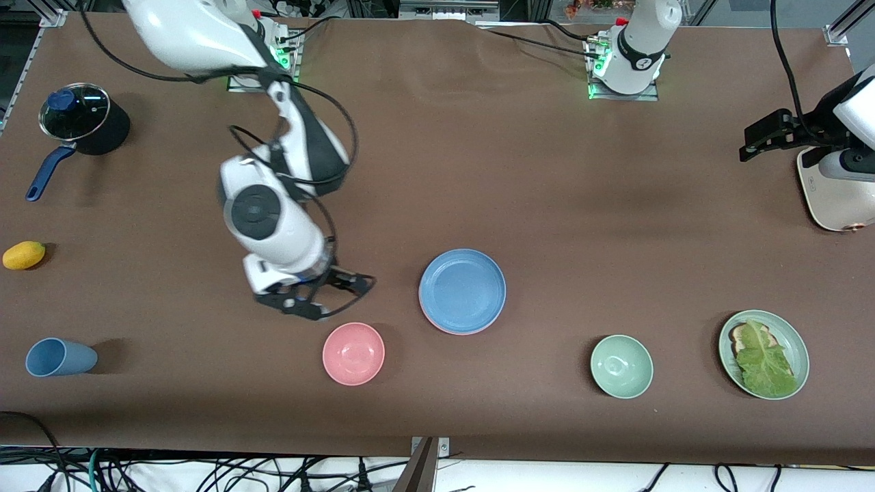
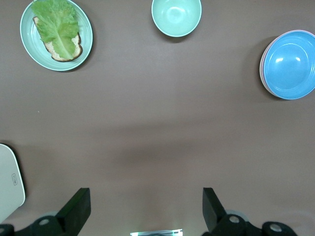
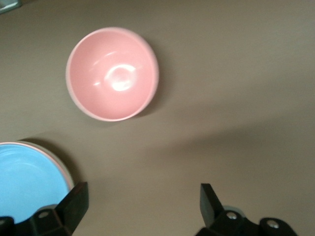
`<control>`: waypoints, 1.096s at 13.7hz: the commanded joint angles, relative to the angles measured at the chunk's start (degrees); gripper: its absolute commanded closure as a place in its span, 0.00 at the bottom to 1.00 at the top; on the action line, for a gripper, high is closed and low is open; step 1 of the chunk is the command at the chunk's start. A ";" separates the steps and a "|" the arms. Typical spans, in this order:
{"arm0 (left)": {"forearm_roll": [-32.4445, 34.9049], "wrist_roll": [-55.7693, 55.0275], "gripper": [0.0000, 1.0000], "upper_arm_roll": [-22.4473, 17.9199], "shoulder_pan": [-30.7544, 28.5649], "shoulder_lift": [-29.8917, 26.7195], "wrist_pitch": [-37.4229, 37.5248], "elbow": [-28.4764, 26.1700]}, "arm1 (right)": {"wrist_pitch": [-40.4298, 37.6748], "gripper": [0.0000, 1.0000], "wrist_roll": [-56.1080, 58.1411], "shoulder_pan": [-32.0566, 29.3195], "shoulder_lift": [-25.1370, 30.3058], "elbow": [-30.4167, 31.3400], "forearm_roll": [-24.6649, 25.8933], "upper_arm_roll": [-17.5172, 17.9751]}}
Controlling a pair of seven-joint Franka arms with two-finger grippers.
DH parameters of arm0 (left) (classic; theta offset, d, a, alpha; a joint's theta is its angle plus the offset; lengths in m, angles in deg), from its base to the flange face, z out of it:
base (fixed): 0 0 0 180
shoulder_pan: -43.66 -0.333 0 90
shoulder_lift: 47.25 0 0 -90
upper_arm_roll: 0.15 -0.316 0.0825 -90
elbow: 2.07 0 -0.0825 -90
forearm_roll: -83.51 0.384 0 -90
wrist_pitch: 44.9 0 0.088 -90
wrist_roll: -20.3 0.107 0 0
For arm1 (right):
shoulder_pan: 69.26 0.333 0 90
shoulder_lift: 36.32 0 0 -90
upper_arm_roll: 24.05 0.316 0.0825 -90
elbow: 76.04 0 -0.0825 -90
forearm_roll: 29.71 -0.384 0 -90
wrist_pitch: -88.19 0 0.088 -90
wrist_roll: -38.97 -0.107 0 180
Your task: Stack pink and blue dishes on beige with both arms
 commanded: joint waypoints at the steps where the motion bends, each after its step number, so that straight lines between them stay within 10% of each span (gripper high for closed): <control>1: 1.14 -0.85 0.00 0.08 0.43 -0.65 0.74 0.00 | -8.67 0.00 10.84 -3.24 7.02 1.48 -0.08 -0.01; 7: 0.97 -0.33 0.00 0.17 -0.27 -0.57 0.74 0.00 | -23.36 0.00 28.62 -4.92 21.77 5.50 -4.46 -9.58; 11: 0.88 -0.42 0.00 0.43 -0.01 -0.57 0.74 0.00 | -25.83 0.00 32.86 -6.42 33.66 15.63 -3.59 -10.21; 15: 0.00 -0.41 0.00 0.26 -0.27 -0.48 0.74 0.00 | -27.77 0.00 36.11 -6.86 34.12 15.20 -2.01 -10.47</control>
